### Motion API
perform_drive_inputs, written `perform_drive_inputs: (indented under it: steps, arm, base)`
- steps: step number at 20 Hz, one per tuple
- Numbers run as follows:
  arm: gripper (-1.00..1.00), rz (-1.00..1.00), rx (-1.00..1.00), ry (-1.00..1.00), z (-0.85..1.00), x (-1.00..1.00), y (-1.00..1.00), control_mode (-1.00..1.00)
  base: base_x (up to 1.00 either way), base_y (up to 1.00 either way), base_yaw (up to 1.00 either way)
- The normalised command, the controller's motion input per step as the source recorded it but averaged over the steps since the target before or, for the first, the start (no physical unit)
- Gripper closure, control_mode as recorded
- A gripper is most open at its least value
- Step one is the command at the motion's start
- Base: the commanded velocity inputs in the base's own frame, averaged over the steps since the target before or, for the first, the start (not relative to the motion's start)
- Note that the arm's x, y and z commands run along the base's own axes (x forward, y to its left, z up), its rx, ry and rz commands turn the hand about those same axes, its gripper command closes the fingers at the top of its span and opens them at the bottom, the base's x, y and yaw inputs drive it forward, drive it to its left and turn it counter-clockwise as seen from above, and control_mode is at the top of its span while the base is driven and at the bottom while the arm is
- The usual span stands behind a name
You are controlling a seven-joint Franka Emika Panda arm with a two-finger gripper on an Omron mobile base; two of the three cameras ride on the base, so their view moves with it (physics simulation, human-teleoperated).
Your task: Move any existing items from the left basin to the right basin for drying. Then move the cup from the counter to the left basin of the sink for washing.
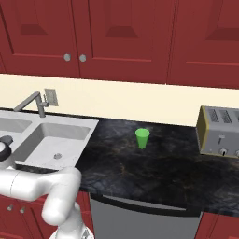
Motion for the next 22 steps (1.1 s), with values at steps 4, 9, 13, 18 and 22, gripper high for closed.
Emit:
perform_drive_inputs:
  steps: [4,9,13,18,22]
  arm:
    - [-1.0,0.0,0.02,0.0,-0.16,0.05,0.06,-1.0]
    - [-1.0,0.0,0.02,0.0,-0.17,0.07,0.09,-1.0]
    - [-1.0,0.0,0.0,0.0,-0.19,0.05,0.15,-1.0]
    - [-1.0,0.0,0.0,0.0,-0.2,0.0,0.11,-1.0]
    - [-1.0,-0.06,0.0,0.0,-0.18,0.0,0.0,-1.0]
  base:
    - [0.0,0.0,0.0]
    - [0.0,0.0,0.0]
    - [0.0,0.0,0.0]
    - [0.0,0.0,0.0]
    - [0.0,0.0,0.0]
